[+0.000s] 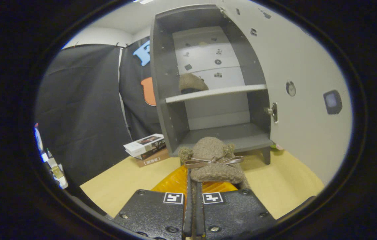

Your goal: Open the shoe cabinet door, grab the shoes and put them into the shoe cabinet, then close the shoe cabinet door.

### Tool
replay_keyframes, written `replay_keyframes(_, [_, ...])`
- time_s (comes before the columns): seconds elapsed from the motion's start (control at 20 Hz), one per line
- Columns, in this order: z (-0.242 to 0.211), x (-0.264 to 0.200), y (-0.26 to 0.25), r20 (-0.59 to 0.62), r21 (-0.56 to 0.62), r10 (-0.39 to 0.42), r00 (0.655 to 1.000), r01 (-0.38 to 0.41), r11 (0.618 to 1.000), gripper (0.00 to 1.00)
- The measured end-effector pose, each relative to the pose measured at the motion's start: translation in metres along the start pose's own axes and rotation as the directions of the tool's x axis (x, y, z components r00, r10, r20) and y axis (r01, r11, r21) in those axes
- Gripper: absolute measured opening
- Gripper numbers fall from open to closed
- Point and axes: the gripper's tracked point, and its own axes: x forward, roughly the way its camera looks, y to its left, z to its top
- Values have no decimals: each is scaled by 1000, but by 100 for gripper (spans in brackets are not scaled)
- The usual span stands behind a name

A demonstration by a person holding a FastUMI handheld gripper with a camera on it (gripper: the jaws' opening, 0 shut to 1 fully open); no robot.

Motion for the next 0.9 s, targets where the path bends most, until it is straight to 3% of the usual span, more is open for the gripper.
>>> replay_keyframes(0.45, [108,-41,-5,51,-109,-19,999,25,994,8])
replay_keyframes(0.9, [214,-5,-26,-12,-199,-104,995,99,975,8])
